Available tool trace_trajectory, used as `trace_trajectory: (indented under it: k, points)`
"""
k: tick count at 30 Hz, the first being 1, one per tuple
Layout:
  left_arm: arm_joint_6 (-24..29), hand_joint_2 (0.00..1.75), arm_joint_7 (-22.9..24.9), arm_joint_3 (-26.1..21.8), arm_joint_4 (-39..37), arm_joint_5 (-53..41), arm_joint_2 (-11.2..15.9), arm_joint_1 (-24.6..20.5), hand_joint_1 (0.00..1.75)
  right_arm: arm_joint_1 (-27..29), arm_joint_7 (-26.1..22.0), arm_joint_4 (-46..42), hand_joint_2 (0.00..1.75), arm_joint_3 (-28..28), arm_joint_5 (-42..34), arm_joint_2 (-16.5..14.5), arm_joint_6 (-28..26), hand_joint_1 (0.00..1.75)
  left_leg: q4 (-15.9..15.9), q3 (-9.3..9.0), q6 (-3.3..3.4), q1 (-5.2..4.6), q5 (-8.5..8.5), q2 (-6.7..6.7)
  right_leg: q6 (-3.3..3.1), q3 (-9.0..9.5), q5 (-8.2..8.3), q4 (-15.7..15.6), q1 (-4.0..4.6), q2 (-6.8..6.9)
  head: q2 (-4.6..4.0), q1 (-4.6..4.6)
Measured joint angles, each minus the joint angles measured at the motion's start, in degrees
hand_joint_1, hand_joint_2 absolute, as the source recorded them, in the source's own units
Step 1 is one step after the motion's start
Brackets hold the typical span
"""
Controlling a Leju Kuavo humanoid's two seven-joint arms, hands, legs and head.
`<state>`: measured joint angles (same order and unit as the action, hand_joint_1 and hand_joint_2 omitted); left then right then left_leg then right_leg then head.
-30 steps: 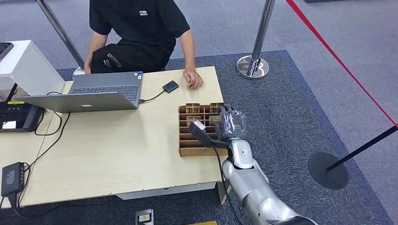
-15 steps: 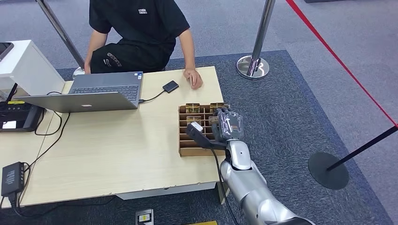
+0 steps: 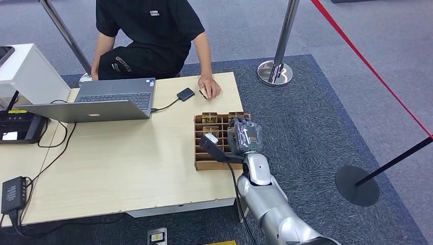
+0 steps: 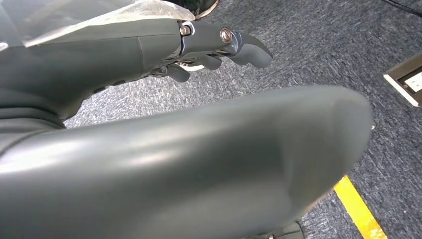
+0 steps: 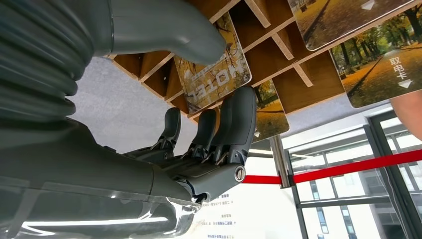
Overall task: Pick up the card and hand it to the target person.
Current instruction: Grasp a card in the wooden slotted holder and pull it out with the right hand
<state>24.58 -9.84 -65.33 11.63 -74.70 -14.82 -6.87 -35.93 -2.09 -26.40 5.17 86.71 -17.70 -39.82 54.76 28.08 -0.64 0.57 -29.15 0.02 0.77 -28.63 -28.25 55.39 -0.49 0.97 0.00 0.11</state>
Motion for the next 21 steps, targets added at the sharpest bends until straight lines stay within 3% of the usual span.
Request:
trace_trajectory:
  k: [21]
  points:
    - [0.2, 0.00, -0.1, 0.0, 0.0, -0.3, 0.0, 0.0, 0.00, 0.0, 0.7, 0.9, 1.75, 1.0, 0.0, 0.0, -0.1, 0.90, 0.0, 0.00, 0.00, 0.00, 0.00, 0.00, 0.00, 0.00, 0.00, 0.0, 0.00, 0.00, 0.00, 0.00]
